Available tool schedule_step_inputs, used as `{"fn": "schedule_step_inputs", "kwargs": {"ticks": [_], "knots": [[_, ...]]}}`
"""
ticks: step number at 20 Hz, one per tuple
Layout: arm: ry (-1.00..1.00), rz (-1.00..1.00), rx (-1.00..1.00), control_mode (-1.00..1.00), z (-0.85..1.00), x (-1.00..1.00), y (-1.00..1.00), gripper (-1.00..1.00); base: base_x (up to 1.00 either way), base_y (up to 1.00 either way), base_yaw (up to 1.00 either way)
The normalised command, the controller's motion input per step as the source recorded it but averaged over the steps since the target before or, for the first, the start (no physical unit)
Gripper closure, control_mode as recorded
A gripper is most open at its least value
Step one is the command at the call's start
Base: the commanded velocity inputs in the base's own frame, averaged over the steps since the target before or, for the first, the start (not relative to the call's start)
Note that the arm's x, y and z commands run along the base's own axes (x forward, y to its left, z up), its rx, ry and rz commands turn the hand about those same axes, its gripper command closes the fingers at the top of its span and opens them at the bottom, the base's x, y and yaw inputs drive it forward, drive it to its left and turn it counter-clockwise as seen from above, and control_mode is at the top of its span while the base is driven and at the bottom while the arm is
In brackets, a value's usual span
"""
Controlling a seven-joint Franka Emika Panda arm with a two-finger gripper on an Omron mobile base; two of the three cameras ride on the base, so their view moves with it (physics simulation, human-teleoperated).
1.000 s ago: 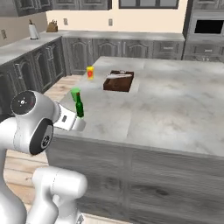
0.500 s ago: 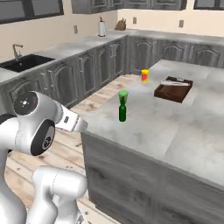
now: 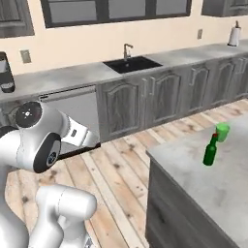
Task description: Place the drinks on the dining counter in a tight cluster.
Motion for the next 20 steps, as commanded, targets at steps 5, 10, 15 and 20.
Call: {"fn": "schedule_step_inputs", "kwargs": {"ticks": [5, 10, 15, 20], "knots": [[0.00, 0.00, 0.00, 1.00, 0.00, 0.00, 0.00, -1.00, 0.07, 0.12, 0.94], [0.00, 0.00, 0.00, 1.00, 0.00, 0.00, 0.00, -1.00, 0.10, 0.13, 0.92], [0.00, 0.00, 0.00, 1.00, 0.00, 0.00, 0.00, -1.00, 0.58, -0.02, 0.80], [0.00, 0.00, 0.00, 1.00, 0.00, 0.00, 0.00, -1.00, 1.00, -0.44, 0.35]]}}
